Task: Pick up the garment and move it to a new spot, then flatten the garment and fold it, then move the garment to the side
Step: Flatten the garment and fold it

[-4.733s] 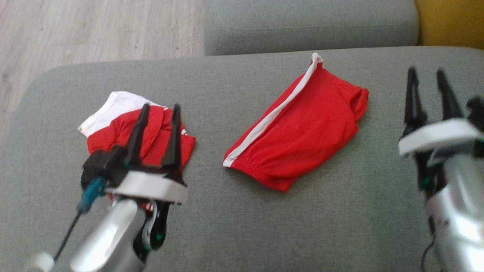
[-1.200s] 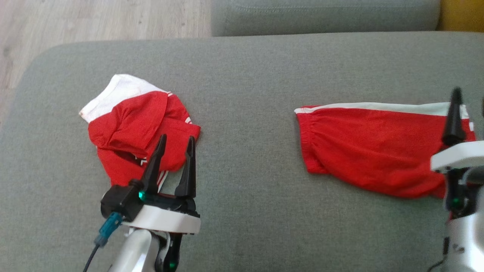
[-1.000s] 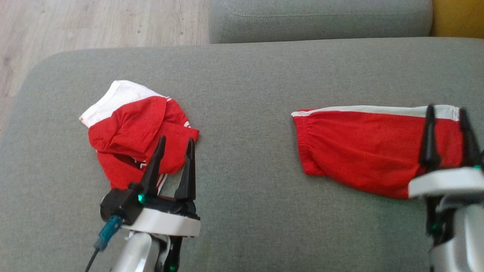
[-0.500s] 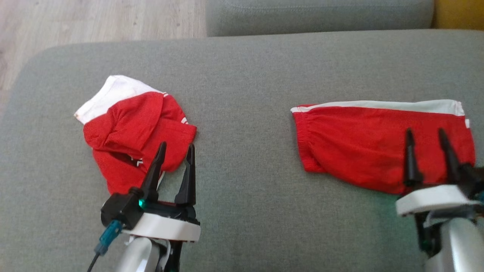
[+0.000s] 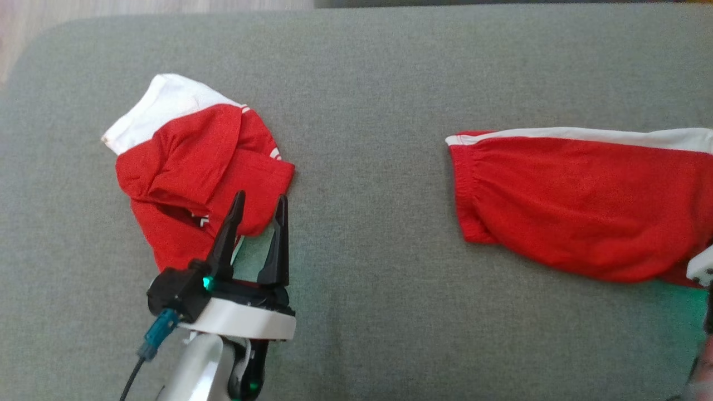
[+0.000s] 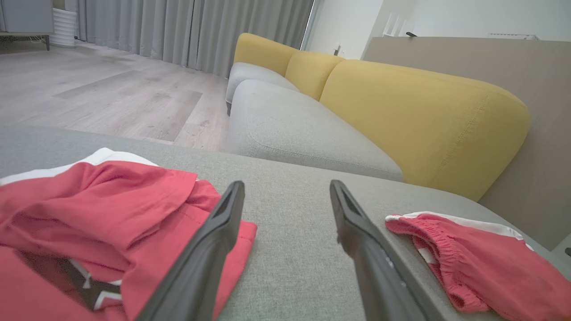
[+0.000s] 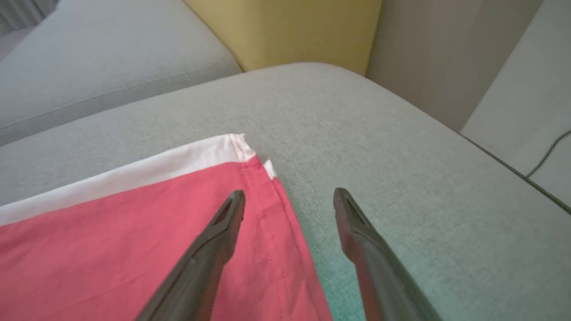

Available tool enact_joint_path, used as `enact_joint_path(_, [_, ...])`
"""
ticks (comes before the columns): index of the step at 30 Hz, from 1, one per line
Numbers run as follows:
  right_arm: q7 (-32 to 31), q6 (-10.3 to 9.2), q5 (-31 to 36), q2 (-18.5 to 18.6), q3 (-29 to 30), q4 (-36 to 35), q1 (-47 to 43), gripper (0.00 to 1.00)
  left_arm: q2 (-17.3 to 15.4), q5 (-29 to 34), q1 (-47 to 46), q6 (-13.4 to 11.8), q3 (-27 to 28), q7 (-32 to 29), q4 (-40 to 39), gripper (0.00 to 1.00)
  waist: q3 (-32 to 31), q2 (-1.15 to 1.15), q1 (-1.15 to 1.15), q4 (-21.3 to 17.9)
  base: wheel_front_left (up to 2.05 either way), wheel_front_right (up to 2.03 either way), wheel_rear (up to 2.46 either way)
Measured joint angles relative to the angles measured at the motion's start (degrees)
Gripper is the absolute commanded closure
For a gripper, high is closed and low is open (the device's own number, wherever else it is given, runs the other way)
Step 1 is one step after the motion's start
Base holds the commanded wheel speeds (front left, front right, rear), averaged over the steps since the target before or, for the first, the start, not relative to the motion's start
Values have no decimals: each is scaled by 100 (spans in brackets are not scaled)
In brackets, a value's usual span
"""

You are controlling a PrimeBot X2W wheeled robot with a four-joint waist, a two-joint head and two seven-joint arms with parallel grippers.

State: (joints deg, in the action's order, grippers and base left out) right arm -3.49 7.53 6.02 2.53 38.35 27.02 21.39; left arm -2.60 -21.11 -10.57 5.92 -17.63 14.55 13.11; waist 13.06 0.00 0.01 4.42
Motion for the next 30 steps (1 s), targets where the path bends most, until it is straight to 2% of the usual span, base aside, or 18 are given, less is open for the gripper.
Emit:
enact_joint_path(3, [-225, 0, 24, 0, 229, 332, 263, 0, 0, 0, -14, 15, 0, 0, 0, 0, 125, 0, 0, 8, 0, 0, 0])
enact_joint_path(11, [-575, 0, -36, -3, 312, 945, 715, 0, 1, 53, -244, 65, 5, 0, -1, 0, 380, 0, -1, -29, 0, 0, 0])
enact_joint_path(23, [-449, 0, -419, 24, 458, 1274, 972, 0, 1, 59, -272, 75, 116, 0, 4, 0, 521, 0, -1, -80, 0, 0, 0])
enact_joint_path(24, [-433, 0, -448, 25, 450, 1289, 979, 4, 1, 59, -281, 93, 127, 0, 9, 0, 522, 0, -1, -88, 0, 0, 0])
enact_joint_path(25, [-393, 0, -470, 25, 437, 1306, 987, 69, 1, 60, -295, 116, 136, 0, 16, 0, 520, 0, -1, -95, 0, 0, 0])
enact_joint_path(26, [-348, 0, -503, 27, 416, 1313, 992, 100, 1, 62, -315, 116, 144, 0, 23, 0, 517, 0, -1, -102, 0, 0, 0])
enact_joint_path(30, [-263, 0, -483, 12, 394, 1310, 976, 100, 1, 109, -331, 116, 157, 0, 64, 0, 447, 0, -1, -124, 0, 0, 0])
